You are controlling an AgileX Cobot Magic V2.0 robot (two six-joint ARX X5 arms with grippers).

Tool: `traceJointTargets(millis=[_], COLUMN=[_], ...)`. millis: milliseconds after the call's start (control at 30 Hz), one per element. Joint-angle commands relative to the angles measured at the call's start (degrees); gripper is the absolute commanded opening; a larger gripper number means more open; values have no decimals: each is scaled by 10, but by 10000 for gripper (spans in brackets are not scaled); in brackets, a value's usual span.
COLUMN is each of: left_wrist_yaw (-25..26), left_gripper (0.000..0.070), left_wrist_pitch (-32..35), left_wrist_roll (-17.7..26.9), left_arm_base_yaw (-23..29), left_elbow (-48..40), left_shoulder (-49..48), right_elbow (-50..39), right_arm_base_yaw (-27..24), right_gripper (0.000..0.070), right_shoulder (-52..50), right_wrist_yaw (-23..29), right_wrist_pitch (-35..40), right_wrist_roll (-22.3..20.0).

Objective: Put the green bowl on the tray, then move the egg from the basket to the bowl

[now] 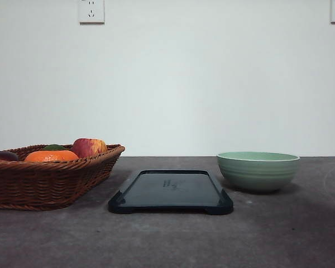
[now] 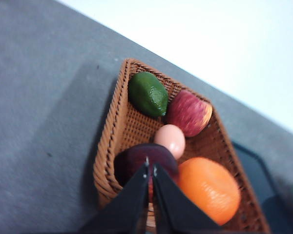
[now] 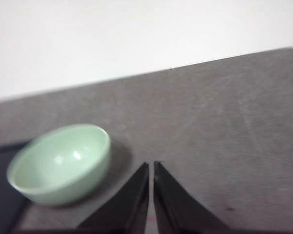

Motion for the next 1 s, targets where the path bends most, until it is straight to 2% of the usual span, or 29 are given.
traceJointTargets(millis=[0, 67, 167, 300, 400, 533, 667, 767, 967], left_wrist_yaw=[0, 0, 0, 0, -1, -1, -8, -10, -9], left_gripper=[0, 0, 0, 0, 0, 1, 1, 1, 1], left_wrist_pitch=[18, 54, 126, 196, 218, 202, 146, 118, 61], left_wrist_roll=[-44, -41, -3, 68, 86, 86, 96, 116, 117], left_arm_base_yaw=[0, 0, 0, 0, 0, 0, 0, 0, 0], left_elbow=[-11, -10, -10, -9, 0, 30, 79, 116, 200], left_shoulder=[-1, -1, -1, 0, 0, 4, 28, 60, 154], right_elbow=[-1, 0, 7, 21, 34, 70, 115, 146, 219], right_arm_base_yaw=[1, 1, 1, 1, 1, 1, 2, 2, 2], right_gripper=[7, 7, 6, 7, 7, 7, 7, 6, 7], right_shoulder=[1, 1, 1, 1, 1, 10, 51, 97, 212], right_wrist_yaw=[-14, -27, -28, -27, -32, -38, -59, -84, -123], right_wrist_pitch=[22, 37, 41, 60, 82, 66, 33, 30, 1], right_wrist_roll=[59, 60, 54, 16, -15, -24, -38, -59, -80])
